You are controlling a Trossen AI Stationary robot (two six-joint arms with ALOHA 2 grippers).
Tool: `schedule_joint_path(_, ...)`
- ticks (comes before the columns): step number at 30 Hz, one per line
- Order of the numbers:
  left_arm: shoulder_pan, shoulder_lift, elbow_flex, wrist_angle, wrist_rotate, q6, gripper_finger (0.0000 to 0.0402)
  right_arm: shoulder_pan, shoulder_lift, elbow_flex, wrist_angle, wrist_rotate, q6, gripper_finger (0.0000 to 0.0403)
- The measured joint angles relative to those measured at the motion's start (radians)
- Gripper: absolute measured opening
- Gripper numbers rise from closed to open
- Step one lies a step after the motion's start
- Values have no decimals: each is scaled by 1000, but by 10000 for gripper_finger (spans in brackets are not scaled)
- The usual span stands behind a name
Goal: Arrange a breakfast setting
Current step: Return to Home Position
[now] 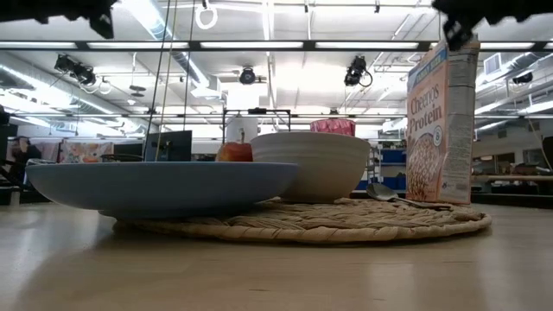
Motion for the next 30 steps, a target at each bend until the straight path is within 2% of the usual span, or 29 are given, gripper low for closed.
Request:
schedule_joint_path(3,-2,-110,-57,-12,0,8,16,-2,-82,-14,-134,68,20,22)
schedule_joint_path(6,-2,-155,-99,-3,6,33,16,-1,-173,-35,-146,7,-111,22)
schedule_joint_path(8,-3,-142,-119,-23,48,76,16,-7,-237,-76,-121,5,-125,22)
schedule_joint_path(10,-3,-135,-152,33,77,77,16,-13,-298,-144,-92,16,-110,22)
schedule_joint_path(14,-3,-152,-253,161,108,45,16,-16,-389,-324,111,3,-103,23)
schedule_joint_path(19,0,-153,-360,231,82,-54,16,-16,-389,-428,237,-9,-69,23)
schedule_joint_path(23,10,-153,-360,184,70,-49,16,-16,-389,-507,359,0,-45,23)
schedule_joint_path(26,24,-153,-360,164,56,-40,16,-16,-383,-508,349,6,-44,23)
schedule_joint_path(30,33,-152,-360,55,38,-72,16,-16,-383,-509,332,8,-59,23)
